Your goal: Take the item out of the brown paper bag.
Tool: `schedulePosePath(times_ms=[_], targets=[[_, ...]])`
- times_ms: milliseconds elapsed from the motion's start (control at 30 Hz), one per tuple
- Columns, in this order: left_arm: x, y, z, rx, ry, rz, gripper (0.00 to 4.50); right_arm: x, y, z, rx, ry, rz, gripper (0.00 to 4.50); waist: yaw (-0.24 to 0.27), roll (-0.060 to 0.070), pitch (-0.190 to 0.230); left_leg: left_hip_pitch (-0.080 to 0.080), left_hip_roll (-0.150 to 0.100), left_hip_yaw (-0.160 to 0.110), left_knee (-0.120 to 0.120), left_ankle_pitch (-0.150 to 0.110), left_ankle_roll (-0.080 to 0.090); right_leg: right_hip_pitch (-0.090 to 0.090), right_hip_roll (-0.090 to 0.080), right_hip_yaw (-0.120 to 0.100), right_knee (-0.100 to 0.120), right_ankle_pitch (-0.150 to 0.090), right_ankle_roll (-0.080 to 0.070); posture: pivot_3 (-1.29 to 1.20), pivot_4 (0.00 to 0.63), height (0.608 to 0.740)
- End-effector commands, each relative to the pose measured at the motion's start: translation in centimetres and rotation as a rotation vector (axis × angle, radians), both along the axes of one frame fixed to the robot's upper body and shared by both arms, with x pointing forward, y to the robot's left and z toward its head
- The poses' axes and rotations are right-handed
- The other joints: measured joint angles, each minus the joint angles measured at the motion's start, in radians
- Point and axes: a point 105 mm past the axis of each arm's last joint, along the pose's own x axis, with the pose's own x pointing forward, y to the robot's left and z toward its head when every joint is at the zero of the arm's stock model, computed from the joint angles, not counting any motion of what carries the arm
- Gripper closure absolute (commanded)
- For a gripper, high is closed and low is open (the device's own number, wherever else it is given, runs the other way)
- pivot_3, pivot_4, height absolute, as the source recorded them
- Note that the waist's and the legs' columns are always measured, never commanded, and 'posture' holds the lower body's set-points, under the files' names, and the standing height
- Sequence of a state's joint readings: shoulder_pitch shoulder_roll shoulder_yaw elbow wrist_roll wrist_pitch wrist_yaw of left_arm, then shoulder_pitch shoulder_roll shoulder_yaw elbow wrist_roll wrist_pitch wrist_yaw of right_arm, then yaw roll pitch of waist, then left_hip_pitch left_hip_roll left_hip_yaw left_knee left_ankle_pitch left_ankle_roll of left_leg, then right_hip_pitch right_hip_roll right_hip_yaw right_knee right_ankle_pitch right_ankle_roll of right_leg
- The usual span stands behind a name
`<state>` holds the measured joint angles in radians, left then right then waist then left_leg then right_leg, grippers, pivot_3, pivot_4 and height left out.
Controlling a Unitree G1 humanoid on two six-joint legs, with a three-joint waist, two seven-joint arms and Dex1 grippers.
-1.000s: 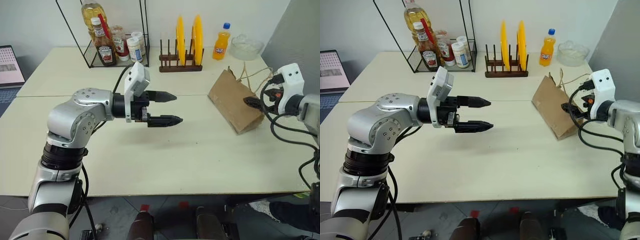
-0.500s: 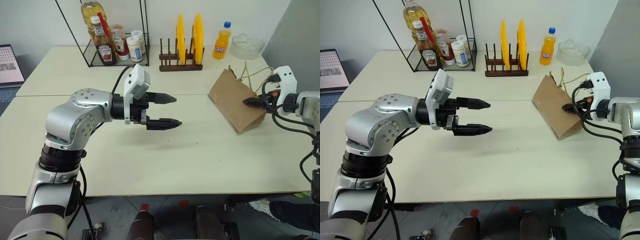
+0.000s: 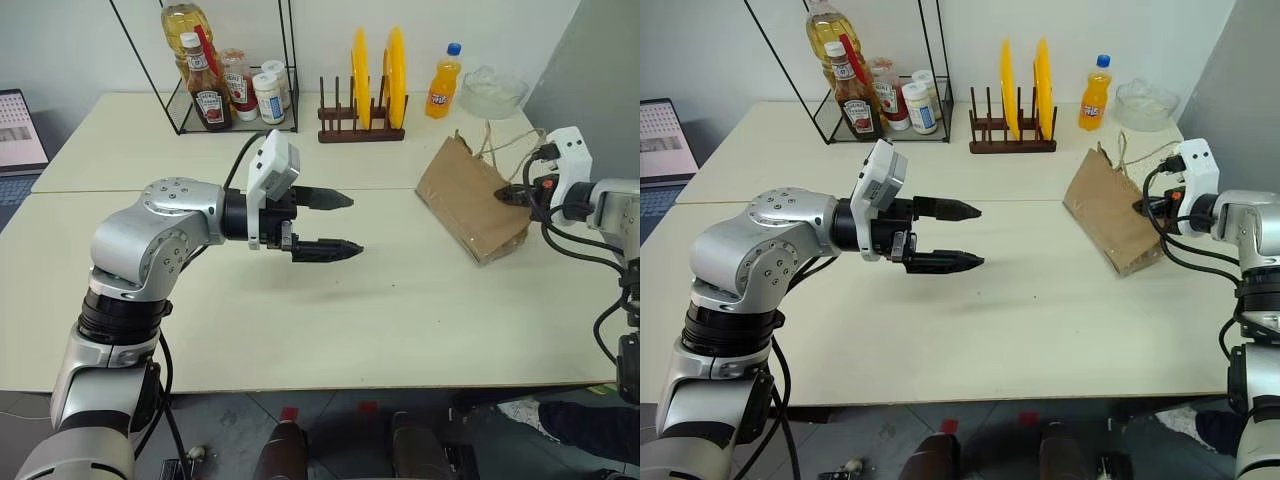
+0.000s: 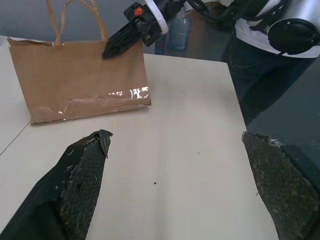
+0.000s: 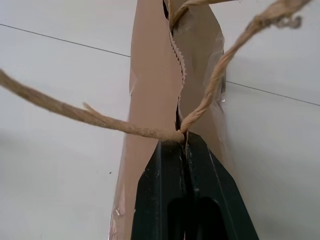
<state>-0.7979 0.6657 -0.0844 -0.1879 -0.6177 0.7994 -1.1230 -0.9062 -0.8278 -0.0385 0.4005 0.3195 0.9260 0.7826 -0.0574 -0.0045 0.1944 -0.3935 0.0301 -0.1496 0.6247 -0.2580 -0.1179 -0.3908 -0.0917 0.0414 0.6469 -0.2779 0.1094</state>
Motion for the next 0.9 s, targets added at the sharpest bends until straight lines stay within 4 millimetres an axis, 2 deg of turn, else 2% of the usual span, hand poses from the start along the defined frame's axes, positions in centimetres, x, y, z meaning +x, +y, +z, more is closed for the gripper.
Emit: schedulePosePath(times_ms=[33, 167, 267, 400, 733, 900], targets=[[-0.5, -0.2, 0.9, 0.001, -0.046, -0.017, 0.00, -0.3, 0.5, 2.5, -0.026, -0.134, 0.080, 4.48, 0.000, 0.000, 0.000, 0.000, 0.000, 0.000, 0.000, 0.000, 0.000, 0.000, 0.000, 0.000, 0.000, 0.000, 0.000, 0.00, 0.150, 0.740], [-0.7, 0.1, 0.6, -0.011, -0.031, -0.006, 0.00, -0.4, 1.9, 3.9, -0.015, -0.230, 0.181, 4.48, -0.001, 0.000, 0.000, 0.000, 0.000, 0.000, 0.000, 0.000, 0.000, 0.000, 0.000, 0.000, 0.000, 0.000, 0.000, 0.00, 0.150, 0.740], [-0.7, 1.1, 0.0, -0.017, -0.018, 0.048, 0.00, -0.4, 4.2, 5.1, -0.004, -0.294, 0.306, 4.48, -0.009, 0.001, 0.001, 0.000, 0.000, 0.000, 0.000, 0.000, 0.000, 0.000, 0.000, 0.000, 0.000, 0.000, 0.000, 0.00, 0.150, 0.740], [-0.7, 2.3, -0.7, -0.030, 0.000, 0.132, 0.00, -0.1, 7.0, 5.5, 0.023, -0.331, 0.429, 4.48, -0.028, 0.002, 0.002, 0.000, 0.000, 0.000, 0.000, 0.000, 0.000, 0.000, 0.000, 0.000, 0.001, 0.000, 0.000, 0.00, 0.150, 0.740], [-2.9, 5.0, -1.1, -0.145, 0.053, 0.352, 0.00, 1.0, 15.2, 6.1, 0.164, -0.347, 0.718, 4.48, -0.032, 0.003, 0.002, 0.000, 0.000, 0.000, 0.001, 0.000, 0.000, -0.001, 0.000, 0.001, 0.002, 0.000, 0.000, 0.00, 0.150, 0.740], [-3.4, 7.1, -1.1, -0.236, 0.009, 0.565, 0.00, 0.5, 20.2, 6.2, 0.249, -0.345, 0.872, 4.48, -0.032, 0.003, 0.002, 0.001, 0.000, 0.000, 0.001, 0.000, 0.000, -0.001, 0.000, 0.000, 0.003, 0.000, 0.000, 0.00, 0.150, 0.740]])
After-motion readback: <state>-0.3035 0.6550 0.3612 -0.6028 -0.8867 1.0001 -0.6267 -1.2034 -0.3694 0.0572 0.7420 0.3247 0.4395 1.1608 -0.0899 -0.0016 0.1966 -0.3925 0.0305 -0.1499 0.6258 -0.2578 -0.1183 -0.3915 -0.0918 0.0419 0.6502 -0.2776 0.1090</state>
